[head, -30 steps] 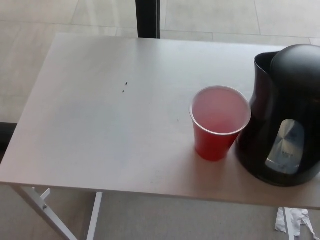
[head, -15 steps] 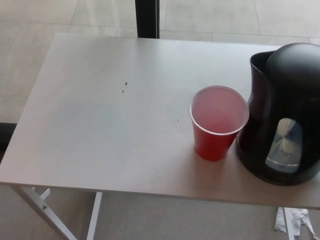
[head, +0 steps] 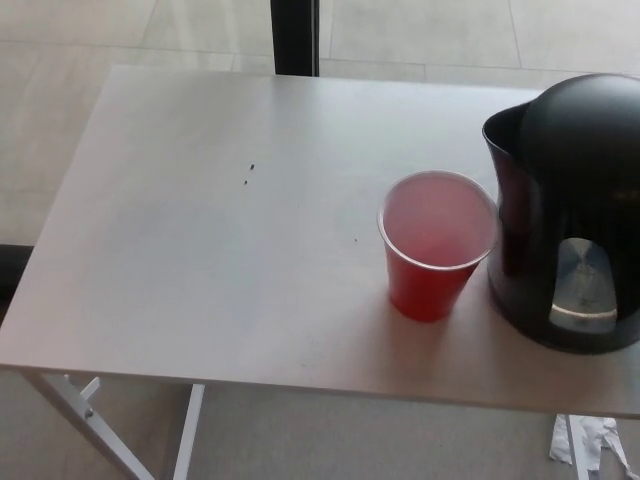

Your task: The robot uses its right hand to lift up a kettle kept on the middle of the desk by its handle and tilt it into a glass kept next to it to pour out water

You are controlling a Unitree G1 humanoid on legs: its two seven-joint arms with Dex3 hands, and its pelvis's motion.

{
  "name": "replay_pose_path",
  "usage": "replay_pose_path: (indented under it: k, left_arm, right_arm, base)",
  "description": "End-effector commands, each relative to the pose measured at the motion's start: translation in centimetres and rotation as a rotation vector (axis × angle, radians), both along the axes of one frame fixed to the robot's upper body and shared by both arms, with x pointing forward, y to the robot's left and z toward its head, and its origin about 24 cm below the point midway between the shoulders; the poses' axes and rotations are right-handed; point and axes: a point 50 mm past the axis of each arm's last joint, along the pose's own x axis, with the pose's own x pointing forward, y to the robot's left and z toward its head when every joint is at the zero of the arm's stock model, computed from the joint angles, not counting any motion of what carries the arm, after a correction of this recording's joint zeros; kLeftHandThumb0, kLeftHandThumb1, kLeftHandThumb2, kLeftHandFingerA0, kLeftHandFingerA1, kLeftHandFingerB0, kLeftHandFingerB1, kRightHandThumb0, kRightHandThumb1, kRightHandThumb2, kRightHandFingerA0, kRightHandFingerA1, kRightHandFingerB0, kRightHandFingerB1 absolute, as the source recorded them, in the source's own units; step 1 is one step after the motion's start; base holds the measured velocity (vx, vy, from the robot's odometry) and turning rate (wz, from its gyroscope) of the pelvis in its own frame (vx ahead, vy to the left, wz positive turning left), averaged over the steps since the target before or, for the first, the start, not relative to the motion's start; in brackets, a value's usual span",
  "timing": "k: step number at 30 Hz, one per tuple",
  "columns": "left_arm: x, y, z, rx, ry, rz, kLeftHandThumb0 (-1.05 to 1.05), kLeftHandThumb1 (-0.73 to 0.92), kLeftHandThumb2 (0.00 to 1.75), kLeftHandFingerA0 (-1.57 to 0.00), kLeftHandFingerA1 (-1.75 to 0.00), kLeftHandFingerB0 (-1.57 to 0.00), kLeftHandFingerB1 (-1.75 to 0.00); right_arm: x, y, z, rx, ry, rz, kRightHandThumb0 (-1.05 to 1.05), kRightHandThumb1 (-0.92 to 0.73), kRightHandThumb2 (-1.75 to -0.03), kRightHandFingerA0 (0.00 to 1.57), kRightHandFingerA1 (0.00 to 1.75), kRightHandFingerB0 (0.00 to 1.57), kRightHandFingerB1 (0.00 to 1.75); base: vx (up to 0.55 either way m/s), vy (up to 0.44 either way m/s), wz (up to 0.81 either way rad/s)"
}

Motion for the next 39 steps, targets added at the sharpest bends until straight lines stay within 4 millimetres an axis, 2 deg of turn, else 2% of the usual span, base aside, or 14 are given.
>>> replay_pose_path:
  k: [1,2,3,6,7,9,10,19,20,21,23,24,29,39]
  left_arm:
    - [0.2,0.9,1.0,0.040,0.033,0.025,-0.68,0.69,1.08,-0.57,-0.68,-0.37,-0.62]
    - [0.1,0.9,1.0,0.040,0.033,0.028,-0.73,0.89,0.66,-0.62,-0.59,-0.39,-0.53]
    - [0.2,0.9,1.0,0.039,0.030,0.032,-0.70,0.70,1.08,-0.57,-0.67,-0.37,-0.62]
    - [0.2,1.0,1.0,0.048,0.029,0.031,-0.71,0.70,1.08,-0.57,-0.67,-0.37,-0.62]
    - [0.2,1.0,1.1,0.049,0.030,0.033,-0.74,0.89,0.66,-0.62,-0.59,-0.39,-0.54]
    - [0.3,1.0,1.1,0.054,0.035,0.029,-0.72,0.70,1.09,-0.57,-0.67,-0.37,-0.62]
    - [0.3,1.0,1.1,0.057,0.037,0.029,-0.73,0.70,1.09,-0.57,-0.67,-0.36,-0.61]
    - [0.9,1.1,1.5,0.056,0.023,0.030,-0.74,0.70,1.09,-0.58,-0.67,-0.37,-0.62]
    - [0.9,1.1,1.6,0.061,0.021,0.027,-0.77,0.90,0.67,-0.61,-0.59,-0.38,-0.55]
    - [1.0,1.1,1.6,0.065,0.021,0.026,-0.71,0.70,1.09,-0.56,-0.67,-0.36,-0.61]
    - [1.1,1.1,1.7,0.070,0.020,0.023,-0.76,0.90,0.67,-0.61,-0.59,-0.38,-0.54]
    - [1.1,1.2,1.7,0.068,0.023,0.026,-0.72,0.70,1.09,-0.57,-0.67,-0.36,-0.61]
    - [1.2,1.2,1.9,0.070,0.020,0.023,-0.76,0.91,0.66,-0.63,-0.59,-0.38,-0.54]
    - [1.4,1.2,2.0,0.075,0.013,0.013,-0.74,0.72,1.10,-0.57,-0.67,-0.37,-0.61]
  right_arm:
    - [1.0,1.0,4.6,-0.089,-0.281,0.102,-0.05,-0.51,-1.16,1.23,1.40,1.03,1.26]
    - [1.0,1.1,4.7,-0.093,-0.290,0.108,-0.04,-0.50,-1.16,1.24,1.41,1.04,1.27]
    - [1.1,1.2,4.9,-0.114,-0.307,0.118,-0.03,-0.49,-1.17,1.23,1.42,1.02,1.28]
    - [1.2,1.4,5.2,-0.100,-0.332,0.147,-0.01,-0.48,-1.25,0.92,1.73,0.82,1.57]
    - [1.2,1.5,5.3,-0.098,-0.341,0.155,-0.04,-0.48,-1.24,0.92,1.72,0.81,1.57]
    - [1.2,1.7,5.6,-0.113,-0.363,0.165,-0.03,-0.48,-1.17,1.22,1.42,1.02,1.30]
    - [1.3,1.7,5.7,-0.096,-0.373,0.175,0.00,-0.49,-1.22,0.90,1.71,0.81,1.57]
    - [1.9,2.0,7.1,-0.173,-0.376,0.217,-0.06,-0.61,-1.04,0.91,1.69,0.76,1.51]
    - [2.0,2.0,7.3,-0.192,-0.376,0.219,-0.09,-0.55,-1.09,0.89,1.68,0.79,1.54]
    - [2.0,2.2,7.5,-0.211,-0.383,0.231,-0.07,-0.60,-1.06,0.91,1.68,0.76,1.51]
    - [2.0,2.4,8.0,-0.235,-0.395,0.250,-0.10,-0.61,-1.04,0.93,1.68,0.77,1.50]
    - [2.1,2.6,8.2,-0.253,-0.398,0.264,-0.15,-0.59,-1.02,0.89,1.69,0.80,1.53]
    - [2.4,3.2,9.0,-0.270,-0.394,0.285,-0.22,-0.49,-1.14,1.21,1.37,1.03,1.26]
    - [2.6,4.6,10.5,-0.364,-0.450,0.375,-0.18,-0.46,-1.26,0.88,1.75,0.78,1.65]
  base:
    - [0.00,0.000,0.00]
    - [0.00,0.000,0.00]
    - [0.00,0.000,0.00]
    - [0.00,0.000,0.00]
    - [0.00,0.000,0.00]
    - [0.00,0.000,0.00]
    - [0.00,0.000,0.00]
    - [0.00,0.000,0.00]
    - [0.00,0.000,0.00]
    - [0.00,0.000,0.00]
    - [0.00,0.000,0.00]
    - [0.00,0.000,0.00]
    - [0.00,0.000,0.00]
    - [0.00,0.000,0.00]
